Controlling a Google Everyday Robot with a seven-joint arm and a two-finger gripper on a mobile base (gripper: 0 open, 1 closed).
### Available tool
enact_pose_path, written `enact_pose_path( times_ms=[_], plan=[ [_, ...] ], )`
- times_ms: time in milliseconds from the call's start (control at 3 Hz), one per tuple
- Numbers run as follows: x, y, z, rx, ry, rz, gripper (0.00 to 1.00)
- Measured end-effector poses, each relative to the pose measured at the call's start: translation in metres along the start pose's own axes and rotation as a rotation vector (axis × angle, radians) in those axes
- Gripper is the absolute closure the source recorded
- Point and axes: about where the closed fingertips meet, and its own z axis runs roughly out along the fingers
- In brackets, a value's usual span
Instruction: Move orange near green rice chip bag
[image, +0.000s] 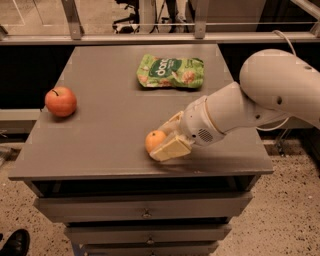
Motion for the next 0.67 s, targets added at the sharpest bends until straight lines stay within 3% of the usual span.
enact_pose_path(
  times_ms=[333, 667],
  plan=[
    [0.005, -0.012, -0.016, 0.039, 0.023, 0.025, 0.80],
    [0.010, -0.043, -0.057, 0.131, 0.051, 0.022, 1.00]
  ],
)
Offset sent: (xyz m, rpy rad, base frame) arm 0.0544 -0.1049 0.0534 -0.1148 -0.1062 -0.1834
